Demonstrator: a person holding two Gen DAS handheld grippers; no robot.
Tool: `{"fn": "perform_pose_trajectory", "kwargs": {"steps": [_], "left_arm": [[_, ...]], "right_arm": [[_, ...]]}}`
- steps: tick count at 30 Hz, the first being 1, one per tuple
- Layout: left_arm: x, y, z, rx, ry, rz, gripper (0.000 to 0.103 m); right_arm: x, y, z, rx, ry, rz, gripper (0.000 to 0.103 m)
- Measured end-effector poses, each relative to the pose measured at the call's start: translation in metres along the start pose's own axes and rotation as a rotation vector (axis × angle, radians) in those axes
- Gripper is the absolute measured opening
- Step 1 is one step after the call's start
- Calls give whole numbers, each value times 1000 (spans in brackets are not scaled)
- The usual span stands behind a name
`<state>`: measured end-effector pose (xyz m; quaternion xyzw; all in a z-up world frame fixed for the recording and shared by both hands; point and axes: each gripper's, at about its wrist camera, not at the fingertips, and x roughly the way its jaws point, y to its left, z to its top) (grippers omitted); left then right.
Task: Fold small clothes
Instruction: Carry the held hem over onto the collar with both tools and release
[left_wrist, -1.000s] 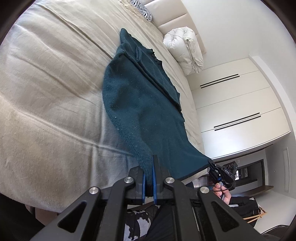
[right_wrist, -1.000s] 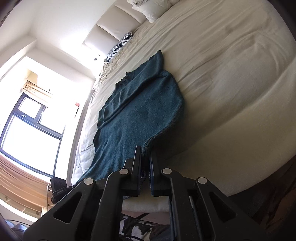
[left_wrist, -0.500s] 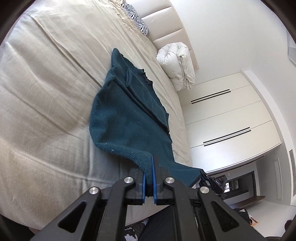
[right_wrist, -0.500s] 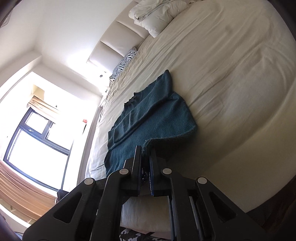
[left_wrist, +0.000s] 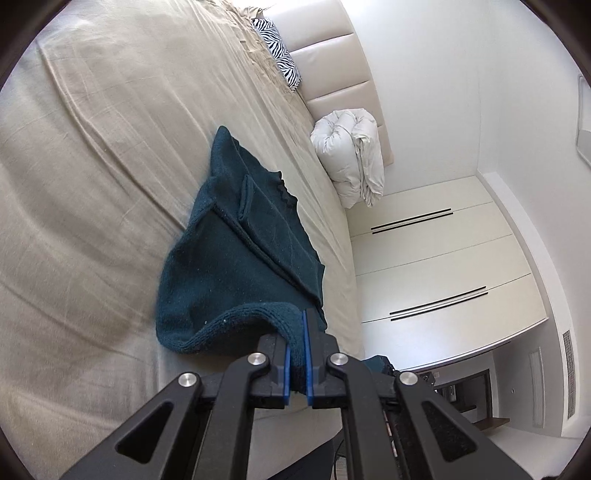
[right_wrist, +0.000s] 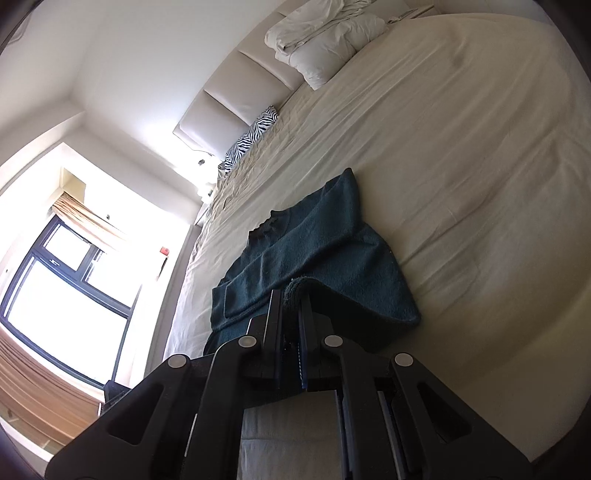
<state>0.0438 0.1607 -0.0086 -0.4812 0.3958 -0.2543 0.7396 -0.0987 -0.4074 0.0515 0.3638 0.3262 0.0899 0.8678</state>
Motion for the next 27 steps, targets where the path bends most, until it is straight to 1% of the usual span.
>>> {"fn": "perform_pose_trajectory", "kwargs": {"steps": [6,11,17,22,27], "left_arm": [[16,-7,26,16,-10,10,5],[29,-4,49,-6,-25,9,6],[50,-3,78,-12,-35,29,6],[69,0,105,-23,-45,43,6],[91,10,132,-57,-46,57,6]], "right_arm": [[29,3,20,-11,-19,-30,6],[49,0,38,-13,-38,-58,6],[77,2,66,-43,-54,-99,6],[113,6,89,-77,-52,-139,6],[154,3,114,-70,-39,-158,6]]}}
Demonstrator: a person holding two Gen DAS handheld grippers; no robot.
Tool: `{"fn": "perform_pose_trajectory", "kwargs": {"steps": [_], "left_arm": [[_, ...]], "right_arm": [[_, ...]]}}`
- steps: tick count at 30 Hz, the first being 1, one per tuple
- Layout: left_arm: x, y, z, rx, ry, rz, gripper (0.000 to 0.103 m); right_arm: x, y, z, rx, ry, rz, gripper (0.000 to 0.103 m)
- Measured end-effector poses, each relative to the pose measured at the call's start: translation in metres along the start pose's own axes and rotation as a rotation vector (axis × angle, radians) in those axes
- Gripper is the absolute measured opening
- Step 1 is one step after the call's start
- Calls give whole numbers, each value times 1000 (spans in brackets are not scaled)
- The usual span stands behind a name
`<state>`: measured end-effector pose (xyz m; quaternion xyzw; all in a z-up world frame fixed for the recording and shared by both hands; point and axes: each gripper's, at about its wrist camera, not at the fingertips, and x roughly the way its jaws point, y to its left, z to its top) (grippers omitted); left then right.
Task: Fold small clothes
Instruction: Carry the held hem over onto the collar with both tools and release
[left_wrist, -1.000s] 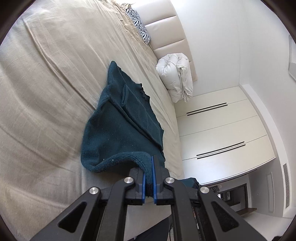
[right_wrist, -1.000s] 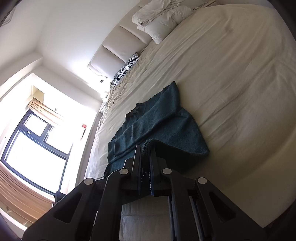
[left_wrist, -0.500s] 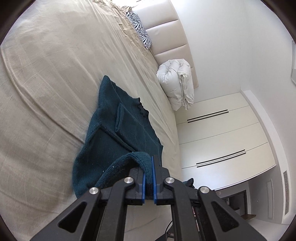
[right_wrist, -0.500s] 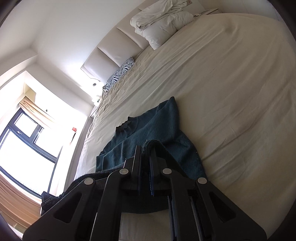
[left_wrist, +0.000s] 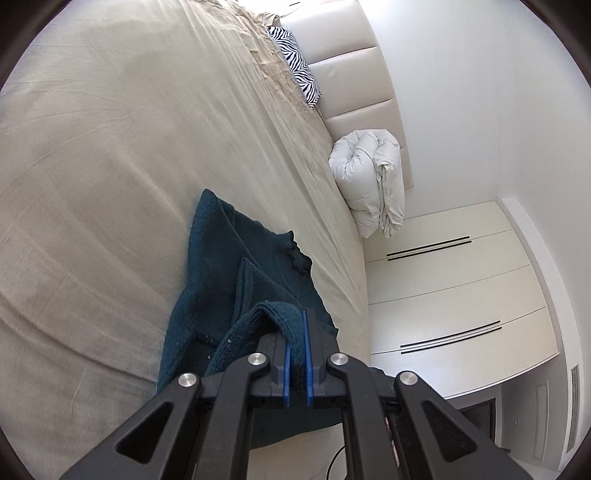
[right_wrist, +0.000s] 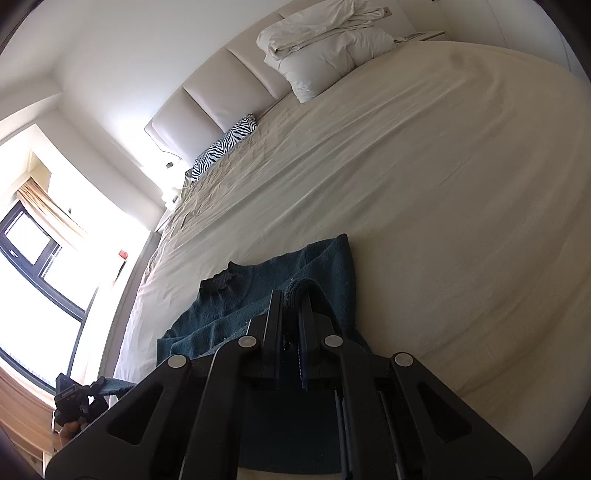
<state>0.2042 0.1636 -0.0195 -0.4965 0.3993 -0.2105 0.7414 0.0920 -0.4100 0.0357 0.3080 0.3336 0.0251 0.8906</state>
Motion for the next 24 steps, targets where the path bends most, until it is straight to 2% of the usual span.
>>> {"fn": "perform_pose_trajectory", "kwargs": {"steps": [11,18,20,21,22,24], "left_arm": [[50,15,50,-5,-1,65,6],[84,37,62,3,14,133,7],[87,44,65,-14,14,127,16],[86,46,65,-16,10,123,25],[85,46,64,-12,6,129,38],[81,45,63,4,-7,148,49]], "right_arm": [[94,-5,35,7,38,-57,6],[147,-20,39,36,99,-99,6],[159,-28,38,65,122,-94,7],[162,-30,37,69,132,-98,8],[166,-30,36,64,136,-105,8],[171,-27,35,34,137,-112,11]]}}
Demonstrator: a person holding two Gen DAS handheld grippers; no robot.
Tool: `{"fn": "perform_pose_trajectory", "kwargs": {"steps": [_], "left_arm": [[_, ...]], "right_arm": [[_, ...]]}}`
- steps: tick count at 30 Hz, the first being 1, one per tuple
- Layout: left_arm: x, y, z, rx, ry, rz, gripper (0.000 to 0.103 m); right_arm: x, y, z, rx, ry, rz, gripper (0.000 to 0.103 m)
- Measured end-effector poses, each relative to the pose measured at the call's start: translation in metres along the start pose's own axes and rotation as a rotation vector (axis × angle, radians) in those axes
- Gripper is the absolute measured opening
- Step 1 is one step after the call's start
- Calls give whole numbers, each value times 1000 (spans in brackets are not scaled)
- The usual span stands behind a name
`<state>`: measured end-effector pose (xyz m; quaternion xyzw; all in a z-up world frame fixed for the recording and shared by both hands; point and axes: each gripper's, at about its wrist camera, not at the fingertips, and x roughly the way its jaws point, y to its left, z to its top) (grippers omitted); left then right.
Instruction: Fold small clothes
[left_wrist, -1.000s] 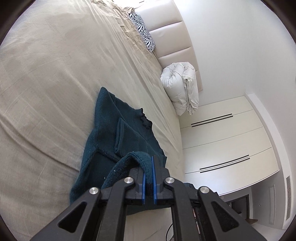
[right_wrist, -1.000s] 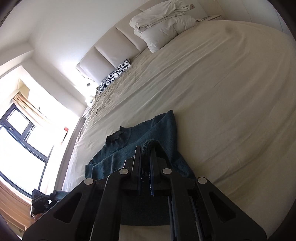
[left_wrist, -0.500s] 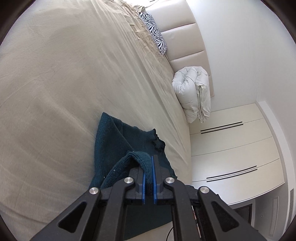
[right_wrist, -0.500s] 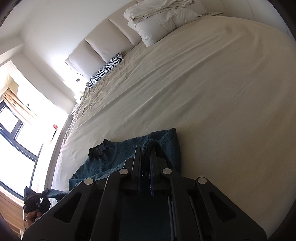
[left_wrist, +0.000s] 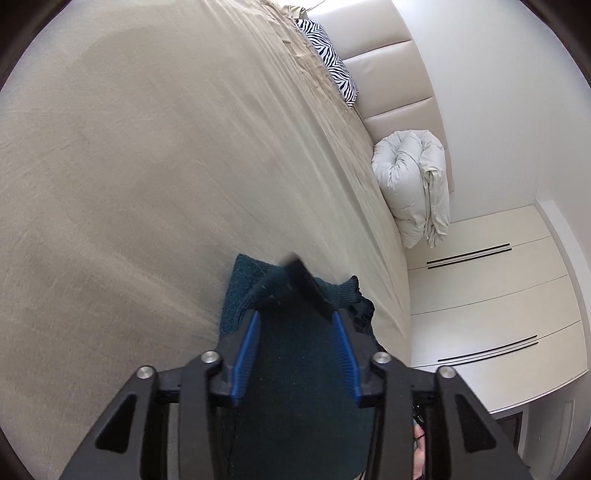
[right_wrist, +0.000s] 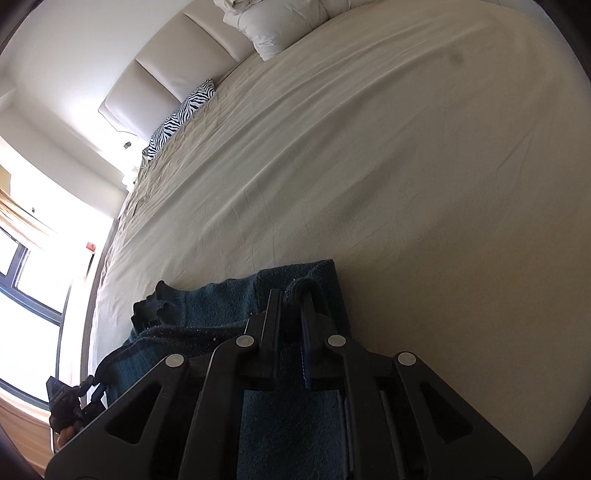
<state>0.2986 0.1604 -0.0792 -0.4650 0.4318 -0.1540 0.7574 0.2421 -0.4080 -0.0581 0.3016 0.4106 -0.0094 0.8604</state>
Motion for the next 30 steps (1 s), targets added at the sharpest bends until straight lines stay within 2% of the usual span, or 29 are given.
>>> {"fn": "perform_pose_trajectory", "kwargs": {"steps": [2,5,7,8,11,14,20,23,29,30], "left_arm": [[-4,-1,-1,3,-6,-4,50],[-17,0,-6,4,-25,0,56],[-23,2,-13,10,-28,-2,56],[-26,3,-17,15,-27,2,56],[-32,6,-34,38,-20,25,56],[-42,8,-54,70,-20,46,56],[-50,-7,-84,198,-30,108,56],[-49,-14,-96,271,-27,163,56],[-41,-15,-110,316,-9,227,56],[-40,-16,-111,326,-9,237,56]], "right_arm": [[2,4,1,-20,-6,1,15],[-4,7,0,-35,-33,-2,28],[-9,7,3,-27,-53,-2,45],[-13,7,4,-18,-70,-1,57],[-28,4,8,-12,-104,-10,58],[-38,0,2,-7,-81,-4,58],[-56,-1,-35,-102,-46,-60,57],[-67,-2,-58,-136,-36,-75,57],[-87,-5,-97,-236,-42,-156,55],[-88,-7,-97,-242,-37,-158,51]]}}
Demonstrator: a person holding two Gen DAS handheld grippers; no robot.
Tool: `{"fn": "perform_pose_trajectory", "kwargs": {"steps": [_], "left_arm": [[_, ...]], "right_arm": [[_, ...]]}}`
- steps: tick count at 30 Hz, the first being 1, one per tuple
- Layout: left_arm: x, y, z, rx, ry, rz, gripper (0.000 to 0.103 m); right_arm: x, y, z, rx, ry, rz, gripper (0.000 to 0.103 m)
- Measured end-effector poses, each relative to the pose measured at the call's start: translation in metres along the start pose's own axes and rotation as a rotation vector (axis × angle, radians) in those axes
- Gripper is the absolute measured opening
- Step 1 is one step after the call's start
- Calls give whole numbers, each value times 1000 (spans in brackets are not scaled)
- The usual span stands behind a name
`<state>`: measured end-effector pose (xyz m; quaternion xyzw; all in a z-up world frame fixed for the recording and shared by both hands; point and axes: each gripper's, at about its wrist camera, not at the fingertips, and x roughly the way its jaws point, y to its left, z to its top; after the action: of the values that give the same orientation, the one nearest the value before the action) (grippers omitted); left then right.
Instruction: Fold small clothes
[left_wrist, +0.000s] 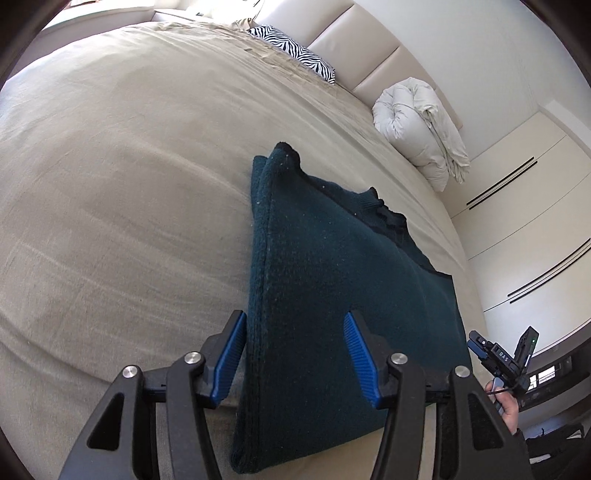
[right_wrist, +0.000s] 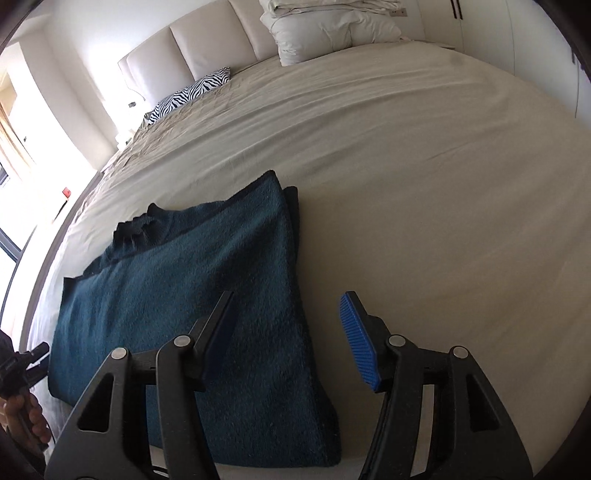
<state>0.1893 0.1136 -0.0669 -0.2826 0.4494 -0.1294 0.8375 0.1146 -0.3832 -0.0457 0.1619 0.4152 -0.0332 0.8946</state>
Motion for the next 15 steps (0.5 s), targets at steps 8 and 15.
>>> {"fn": "perform_pose_trajectory", "kwargs": {"steps": [8,15], "left_arm": [[-1,2,-8,23,-12,51,32],[-8,7,-16,24,-27,74,29]], "right_arm": [[-2,-9,-20,-1,37,-12,33],[-7,4,-29,-64,30,-27,20]]}}
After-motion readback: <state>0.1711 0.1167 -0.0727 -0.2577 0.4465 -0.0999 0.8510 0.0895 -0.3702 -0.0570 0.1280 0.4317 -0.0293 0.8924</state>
